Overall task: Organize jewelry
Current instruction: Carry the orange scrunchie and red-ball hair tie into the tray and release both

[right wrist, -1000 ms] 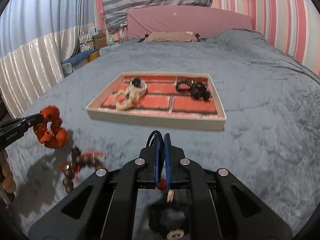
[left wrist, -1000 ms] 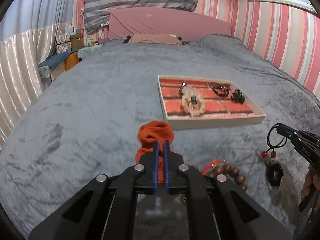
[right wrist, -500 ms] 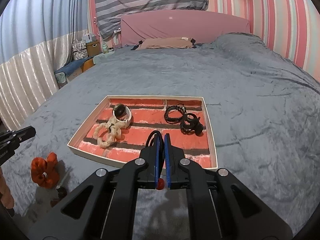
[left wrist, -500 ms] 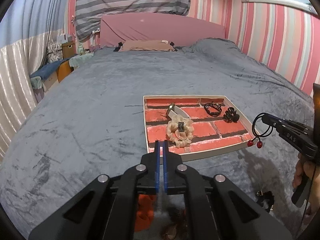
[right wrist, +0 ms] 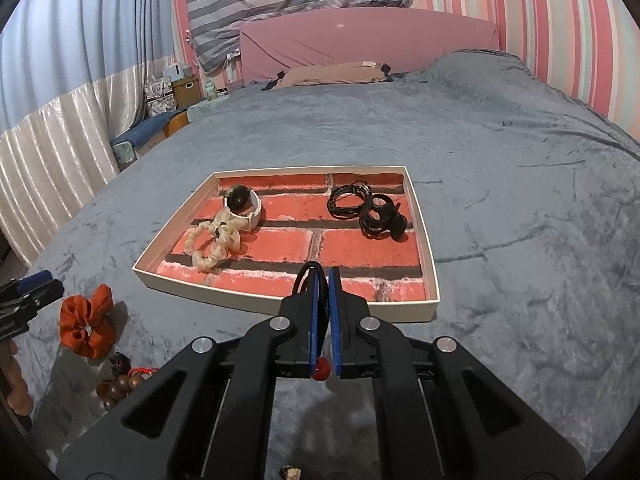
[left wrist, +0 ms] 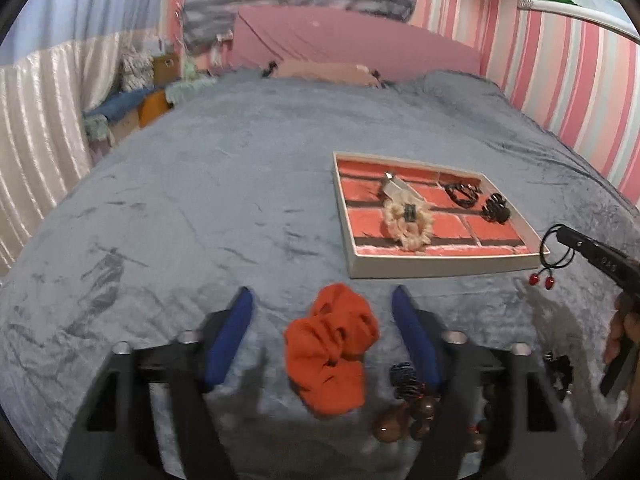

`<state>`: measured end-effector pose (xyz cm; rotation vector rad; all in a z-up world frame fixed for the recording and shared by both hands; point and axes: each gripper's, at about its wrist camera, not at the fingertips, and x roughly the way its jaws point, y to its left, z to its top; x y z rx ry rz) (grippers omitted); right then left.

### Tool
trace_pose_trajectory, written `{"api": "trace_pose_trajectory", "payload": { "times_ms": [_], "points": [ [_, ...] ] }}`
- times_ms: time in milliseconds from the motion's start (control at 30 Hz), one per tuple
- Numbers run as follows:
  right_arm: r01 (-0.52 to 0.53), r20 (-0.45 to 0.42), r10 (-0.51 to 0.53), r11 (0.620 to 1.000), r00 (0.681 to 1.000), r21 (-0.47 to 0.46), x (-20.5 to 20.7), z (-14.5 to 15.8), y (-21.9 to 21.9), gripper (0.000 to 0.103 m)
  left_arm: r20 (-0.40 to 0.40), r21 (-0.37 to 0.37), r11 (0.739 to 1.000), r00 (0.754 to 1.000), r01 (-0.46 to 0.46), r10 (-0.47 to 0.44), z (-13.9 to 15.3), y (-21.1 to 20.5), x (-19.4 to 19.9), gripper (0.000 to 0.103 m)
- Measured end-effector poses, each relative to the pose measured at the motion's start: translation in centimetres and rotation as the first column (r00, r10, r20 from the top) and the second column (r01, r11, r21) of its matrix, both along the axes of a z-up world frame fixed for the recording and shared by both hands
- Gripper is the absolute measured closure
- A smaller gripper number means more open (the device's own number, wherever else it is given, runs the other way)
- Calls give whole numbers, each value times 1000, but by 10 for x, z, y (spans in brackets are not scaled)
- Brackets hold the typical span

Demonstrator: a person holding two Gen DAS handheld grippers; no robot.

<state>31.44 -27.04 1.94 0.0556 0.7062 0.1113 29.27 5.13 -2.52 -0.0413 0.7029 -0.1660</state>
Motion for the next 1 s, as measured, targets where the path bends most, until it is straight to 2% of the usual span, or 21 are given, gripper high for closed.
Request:
{"api": "trace_pose_trajectory", "payload": {
  "times_ms": [100, 300, 333, 367, 400, 433, 500, 767, 1000],
  "points": [
    [5, -1, -5, 1000, 1000, -12, -2, 0, -2, 97, -16, 1, 1000, 1000, 17, -17, -6, -2, -1, 31],
    [11, -13, -12, 1000, 1000, -13, -2, -3, -5, 97, -98, 17, 998, 994, 54, -52, -35, -12, 11, 31],
    [11, -16, -12, 1000, 1000, -17, -1, -4, -6, 97, -112, 21, 998, 992, 59, -57, -39, -14, 13, 35],
    [11, -17, -12, 1000, 1000, -17, -1, -5, -6, 97, -120, 22, 998, 991, 64, -60, -42, -14, 14, 45],
    [11, -17, -12, 1000, 1000, -17, -1, -5, -6, 97, -132, 18, 997, 989, 70, -67, -46, -14, 17, 70],
    [12, -16, -12, 1000, 1000, -17, -1, -5, -6, 97, -148, 4, 997, 986, 80, -78, -48, -14, 19, 79],
    [10, -14, -10, 1000, 1000, -17, 0, -5, -6, 97, -143, -25, 996, 986, 85, -87, -46, -11, 23, 86],
    [0, 11, 1, 1000, 1000, -22, 16, 5, -5, 97, -81, -96, 988, 989, 118, -126, -5, -14, 38, 88],
    [11, 36, -10, 1000, 999, -26, 50, 25, -10, 97, -31, -137, 977, 985, 164, -170, 35, -43, 82, 88]
  ]
}}
